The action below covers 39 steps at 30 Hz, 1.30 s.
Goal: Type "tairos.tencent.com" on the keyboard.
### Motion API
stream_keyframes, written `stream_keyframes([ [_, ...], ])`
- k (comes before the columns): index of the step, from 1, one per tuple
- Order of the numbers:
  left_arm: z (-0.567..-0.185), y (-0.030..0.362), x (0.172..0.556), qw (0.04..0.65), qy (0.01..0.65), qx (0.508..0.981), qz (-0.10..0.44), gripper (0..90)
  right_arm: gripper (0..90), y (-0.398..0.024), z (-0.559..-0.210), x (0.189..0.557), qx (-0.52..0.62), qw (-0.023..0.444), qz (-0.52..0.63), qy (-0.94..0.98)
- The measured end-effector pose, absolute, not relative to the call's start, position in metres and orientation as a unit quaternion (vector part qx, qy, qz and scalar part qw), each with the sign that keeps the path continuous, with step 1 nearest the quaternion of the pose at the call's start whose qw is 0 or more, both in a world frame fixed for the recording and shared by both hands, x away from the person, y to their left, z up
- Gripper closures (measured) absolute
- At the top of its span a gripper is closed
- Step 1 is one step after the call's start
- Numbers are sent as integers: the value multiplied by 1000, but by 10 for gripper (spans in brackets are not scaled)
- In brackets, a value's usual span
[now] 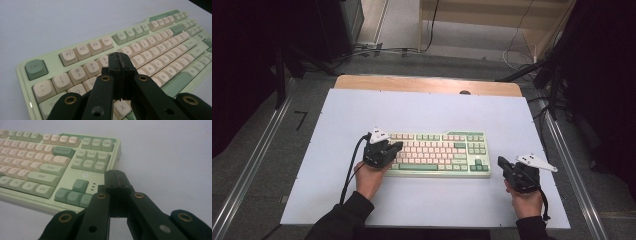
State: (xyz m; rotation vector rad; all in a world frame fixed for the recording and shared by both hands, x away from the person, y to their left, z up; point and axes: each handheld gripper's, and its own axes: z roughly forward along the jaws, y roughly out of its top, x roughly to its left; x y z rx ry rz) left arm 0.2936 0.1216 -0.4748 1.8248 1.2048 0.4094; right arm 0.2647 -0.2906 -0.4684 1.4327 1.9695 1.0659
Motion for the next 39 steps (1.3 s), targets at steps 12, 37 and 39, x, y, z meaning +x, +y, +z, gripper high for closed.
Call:
stream_keyframes([
  [12, -480, 140, 286, 424, 506, 731, 170, 900, 877, -278, -467, 274, 511, 231, 396, 727],
  [37, -481, 139, 285, 443, 497, 728, 165, 761, 399, -284, -471, 274, 520, 206, 401, 725],
  [39, -481, 138, 285, 446, 496, 727, 165, 733, 346, -284, -472, 274, 521, 207, 399, 726],
])
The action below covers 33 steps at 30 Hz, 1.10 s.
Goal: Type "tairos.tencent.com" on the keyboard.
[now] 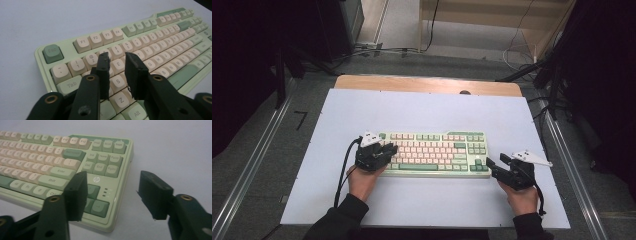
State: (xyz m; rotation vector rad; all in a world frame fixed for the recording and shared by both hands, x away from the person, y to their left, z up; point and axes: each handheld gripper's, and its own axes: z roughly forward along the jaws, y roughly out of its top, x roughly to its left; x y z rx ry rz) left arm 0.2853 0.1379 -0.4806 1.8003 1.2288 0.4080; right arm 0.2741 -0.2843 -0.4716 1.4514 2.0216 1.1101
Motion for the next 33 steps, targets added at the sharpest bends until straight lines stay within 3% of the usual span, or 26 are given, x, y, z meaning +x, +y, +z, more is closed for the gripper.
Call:
stream_keyframes([
  [4, -480, 138, 285, 444, 494, 729, 168, 787, 338, -285, -472, 274, 521, 209, 399, 725],
  [5, -480, 138, 285, 443, 494, 729, 167, 860, 348, -285, -472, 273, 521, 209, 399, 725],
  [6, -480, 138, 286, 443, 495, 729, 167, 860, 348, -285, -472, 273, 521, 209, 399, 725],
  [7, -480, 138, 285, 442, 496, 729, 166, 900, 371, -285, -472, 273, 520, 209, 401, 725],
  [10, -480, 139, 285, 442, 496, 730, 162, 900, 474, -282, -471, 273, 515, 209, 407, 725],
  [11, -481, 140, 284, 443, 496, 728, 164, 876, 546, -277, -471, 275, 509, 208, 408, 729],
  [12, -481, 141, 283, 443, 496, 728, 163, 876, 546, -277, -471, 275, 509, 208, 408, 729],
  [13, -481, 141, 282, 445, 498, 726, 163, 750, 616, -273, -471, 277, 503, 208, 407, 733],
  [16, -481, 145, 278, 450, 500, 719, 173, 635, 760, -264, -470, 281, 494, 207, 410, 738],
  [17, -481, 145, 276, 451, 503, 716, 177, 635, 760, -264, -470, 281, 494, 207, 410, 738],
  [18, -481, 146, 275, 449, 506, 713, 182, 539, 812, -261, -470, 282, 492, 204, 413, 739],
  [19, -481, 146, 274, 447, 508, 712, 186, 539, 858, -257, -470, 284, 487, 202, 414, 742],
  [23, -483, 148, 268, 440, 517, 706, 202, 414, 877, -233, -470, 292, 460, 193, 413, 762],
  [33, -483, 159, 255, 433, 535, 691, 219, 365, 877, -188, -472, 312, 429, 176, 418, 781],
])
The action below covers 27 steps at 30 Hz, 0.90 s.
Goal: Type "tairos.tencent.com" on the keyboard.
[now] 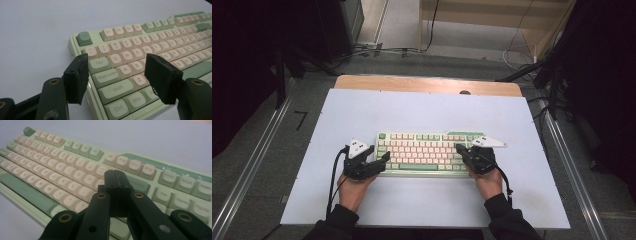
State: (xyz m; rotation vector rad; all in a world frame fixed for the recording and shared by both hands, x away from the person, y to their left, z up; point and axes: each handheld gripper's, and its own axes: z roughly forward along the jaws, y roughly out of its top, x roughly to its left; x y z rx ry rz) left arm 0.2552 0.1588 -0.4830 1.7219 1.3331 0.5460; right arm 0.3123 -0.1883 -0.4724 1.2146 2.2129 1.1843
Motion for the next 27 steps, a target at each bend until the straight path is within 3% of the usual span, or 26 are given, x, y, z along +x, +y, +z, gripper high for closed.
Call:
stream_keyframes([
  [27, -484, 177, 237, 431, 557, 669, 240, 347, 877, -123, -483, 326, 388, 162, 401, 814],
])
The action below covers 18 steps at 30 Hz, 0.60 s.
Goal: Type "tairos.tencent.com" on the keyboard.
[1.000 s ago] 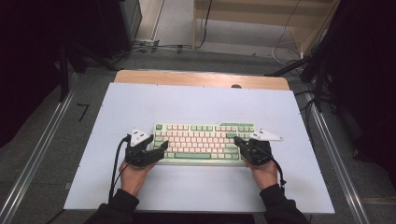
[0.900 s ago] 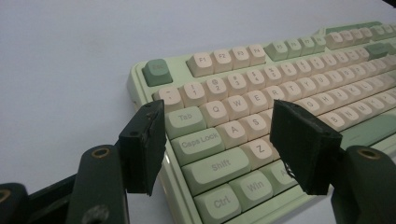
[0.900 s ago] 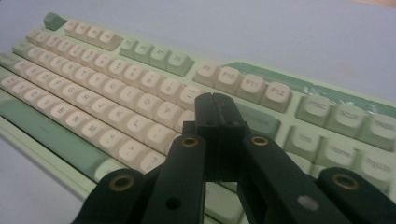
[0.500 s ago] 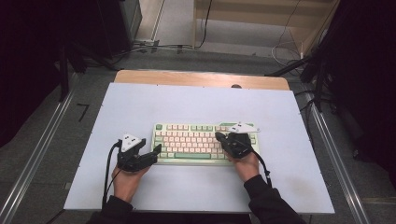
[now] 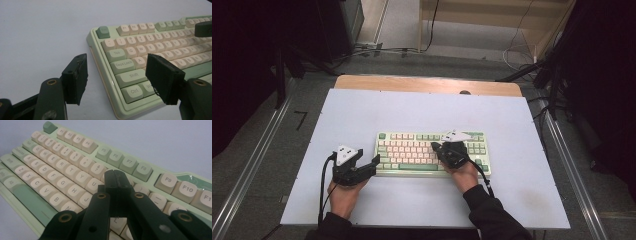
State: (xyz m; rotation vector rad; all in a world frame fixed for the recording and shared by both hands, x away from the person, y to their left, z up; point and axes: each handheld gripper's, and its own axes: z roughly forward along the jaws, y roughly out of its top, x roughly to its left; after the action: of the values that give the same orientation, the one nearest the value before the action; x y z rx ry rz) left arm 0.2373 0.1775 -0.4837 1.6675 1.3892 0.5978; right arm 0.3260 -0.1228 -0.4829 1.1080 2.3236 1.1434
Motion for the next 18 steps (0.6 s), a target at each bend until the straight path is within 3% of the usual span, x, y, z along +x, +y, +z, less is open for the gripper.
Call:
stream_keyframes([
  [18, -484, 177, 238, 431, 556, 670, 238, 347, 876, -112, -490, 328, 386, 159, 380, 825],
])
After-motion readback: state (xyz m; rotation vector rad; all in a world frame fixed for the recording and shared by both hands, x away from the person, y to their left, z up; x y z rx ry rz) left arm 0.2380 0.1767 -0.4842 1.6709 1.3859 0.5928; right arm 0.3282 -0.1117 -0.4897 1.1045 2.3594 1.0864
